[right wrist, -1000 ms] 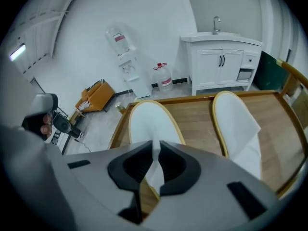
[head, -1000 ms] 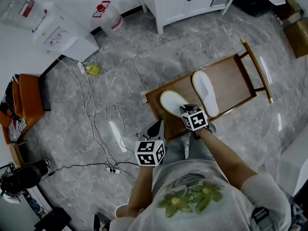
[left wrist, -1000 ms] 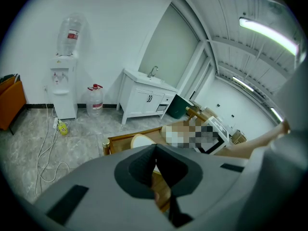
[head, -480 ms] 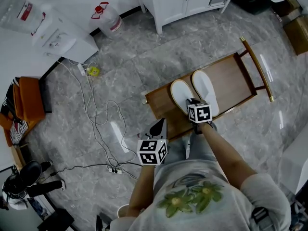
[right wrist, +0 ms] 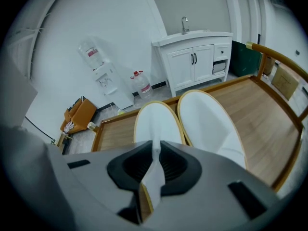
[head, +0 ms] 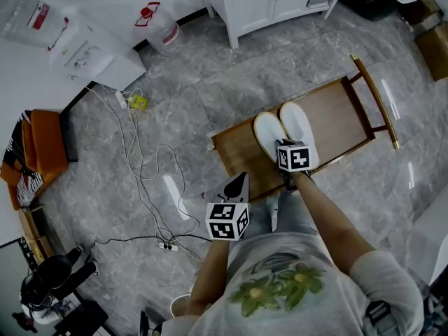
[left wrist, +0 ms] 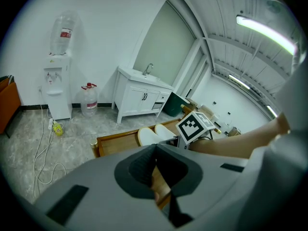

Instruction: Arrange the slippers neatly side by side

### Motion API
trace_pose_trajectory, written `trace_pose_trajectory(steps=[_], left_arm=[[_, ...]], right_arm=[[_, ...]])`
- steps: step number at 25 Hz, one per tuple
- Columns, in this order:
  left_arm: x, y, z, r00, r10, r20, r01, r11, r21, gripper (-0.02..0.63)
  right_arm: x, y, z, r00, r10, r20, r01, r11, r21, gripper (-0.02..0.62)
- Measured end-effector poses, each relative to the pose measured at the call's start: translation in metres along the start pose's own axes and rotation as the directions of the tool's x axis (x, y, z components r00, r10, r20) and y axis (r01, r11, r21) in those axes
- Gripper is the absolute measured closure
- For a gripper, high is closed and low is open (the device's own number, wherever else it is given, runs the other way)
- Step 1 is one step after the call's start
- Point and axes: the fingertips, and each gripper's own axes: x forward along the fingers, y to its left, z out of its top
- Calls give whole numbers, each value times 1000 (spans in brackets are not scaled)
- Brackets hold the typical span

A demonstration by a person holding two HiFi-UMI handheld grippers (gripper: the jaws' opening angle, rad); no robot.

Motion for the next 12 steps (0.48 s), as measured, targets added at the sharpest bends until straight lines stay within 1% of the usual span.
trace_pose_trajectory(steps=[3, 6, 9, 12], left_arm=[[-1, 0, -1, 1000, 7, -4, -7, 1000, -2, 591], [-2, 0, 1, 1000, 16, -1, -16, 1000, -3, 592], [-2, -4, 8, 999, 29, 15, -28, 1000, -5, 591], [-2, -9, 18, 999, 38, 37, -38, 999, -10, 592]], right_arm=[[0, 2, 3, 1000, 11, 3, -11, 1000, -15, 534], [-3, 5, 5, 1000, 26, -6, -27, 999, -40, 500], [-9, 7, 7, 999, 52, -14, -53, 996, -65, 461], [-20, 10, 14, 996, 83, -10, -84, 992, -97, 441]])
